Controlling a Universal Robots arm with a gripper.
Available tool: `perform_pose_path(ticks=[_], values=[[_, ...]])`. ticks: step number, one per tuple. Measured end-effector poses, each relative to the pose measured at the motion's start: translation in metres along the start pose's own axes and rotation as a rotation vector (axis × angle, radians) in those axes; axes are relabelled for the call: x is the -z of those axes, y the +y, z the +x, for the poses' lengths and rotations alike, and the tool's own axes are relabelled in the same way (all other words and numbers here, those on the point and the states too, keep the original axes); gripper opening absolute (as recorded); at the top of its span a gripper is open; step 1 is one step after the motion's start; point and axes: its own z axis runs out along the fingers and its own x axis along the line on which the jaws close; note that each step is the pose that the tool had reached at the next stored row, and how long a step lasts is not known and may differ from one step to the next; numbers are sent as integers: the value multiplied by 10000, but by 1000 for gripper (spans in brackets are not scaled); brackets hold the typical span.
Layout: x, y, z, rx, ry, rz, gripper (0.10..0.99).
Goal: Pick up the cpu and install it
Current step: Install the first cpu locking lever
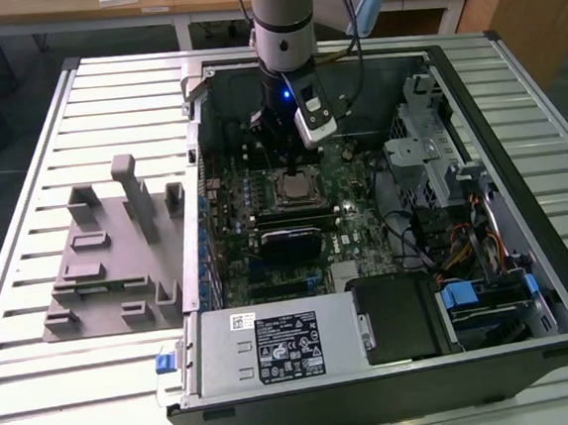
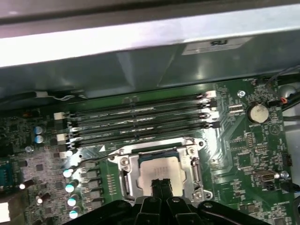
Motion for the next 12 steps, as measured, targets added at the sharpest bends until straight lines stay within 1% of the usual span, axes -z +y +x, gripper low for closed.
perform_pose_path(ticks=[5, 8, 10, 12], values=[[3, -8, 50, 0, 0, 0, 106], [8, -9, 54, 2, 1, 2, 106], [30, -8, 53, 1, 1, 1, 106], [69, -7, 51, 0, 0, -1, 106]])
